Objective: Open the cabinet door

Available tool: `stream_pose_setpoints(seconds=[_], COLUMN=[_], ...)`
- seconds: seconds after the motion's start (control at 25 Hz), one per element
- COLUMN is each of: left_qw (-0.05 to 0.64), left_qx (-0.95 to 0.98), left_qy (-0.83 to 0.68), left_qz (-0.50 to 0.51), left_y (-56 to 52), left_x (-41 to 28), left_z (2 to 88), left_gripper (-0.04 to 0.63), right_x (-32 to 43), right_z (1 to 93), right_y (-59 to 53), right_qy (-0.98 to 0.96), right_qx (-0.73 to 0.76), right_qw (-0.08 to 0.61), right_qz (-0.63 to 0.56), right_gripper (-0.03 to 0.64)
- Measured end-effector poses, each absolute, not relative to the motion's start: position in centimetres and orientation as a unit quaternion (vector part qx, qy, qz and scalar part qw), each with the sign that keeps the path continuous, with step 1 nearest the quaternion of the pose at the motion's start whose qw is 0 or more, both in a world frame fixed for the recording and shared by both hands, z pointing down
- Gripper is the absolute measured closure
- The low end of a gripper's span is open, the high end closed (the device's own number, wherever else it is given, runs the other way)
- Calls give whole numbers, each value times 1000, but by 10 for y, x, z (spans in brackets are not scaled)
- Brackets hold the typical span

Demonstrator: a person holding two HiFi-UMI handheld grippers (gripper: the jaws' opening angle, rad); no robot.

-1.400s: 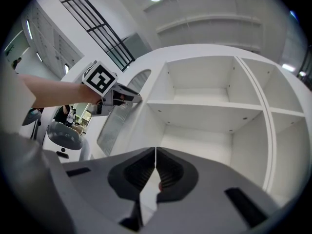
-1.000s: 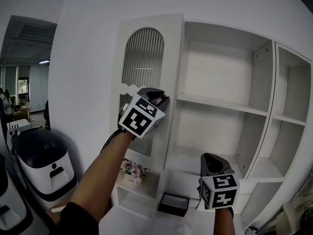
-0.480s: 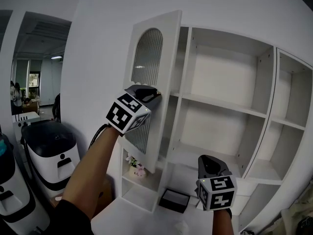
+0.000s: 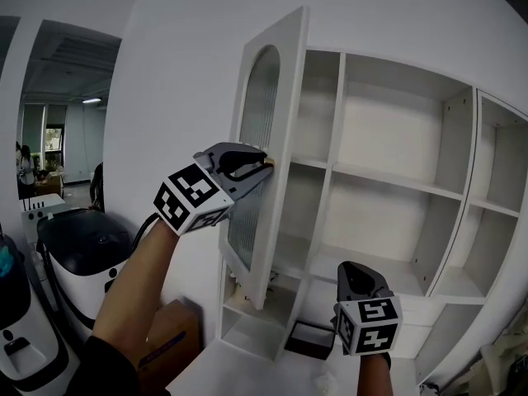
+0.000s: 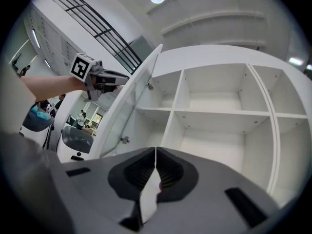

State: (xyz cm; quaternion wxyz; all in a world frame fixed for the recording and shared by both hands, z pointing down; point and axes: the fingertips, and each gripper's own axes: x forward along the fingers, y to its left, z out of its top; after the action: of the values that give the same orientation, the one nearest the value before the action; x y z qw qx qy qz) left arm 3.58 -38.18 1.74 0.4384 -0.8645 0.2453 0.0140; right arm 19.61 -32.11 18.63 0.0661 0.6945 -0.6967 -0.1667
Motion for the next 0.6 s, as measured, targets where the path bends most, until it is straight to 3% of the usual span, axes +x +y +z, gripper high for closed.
stream_pose_setpoints(seconds=[0.6], left_qw=[464], left_qx=[-854], left_qy=[230], left_qz=[42], left_y=[-382], left_x=[-92], left_z=[12], left_gripper=[511], right_x=[65], right_z=[175], right_y=[-369], right_qy=[-736], right_qx=[647], right_qw=[57], right_qz=[-190], right_gripper=[595])
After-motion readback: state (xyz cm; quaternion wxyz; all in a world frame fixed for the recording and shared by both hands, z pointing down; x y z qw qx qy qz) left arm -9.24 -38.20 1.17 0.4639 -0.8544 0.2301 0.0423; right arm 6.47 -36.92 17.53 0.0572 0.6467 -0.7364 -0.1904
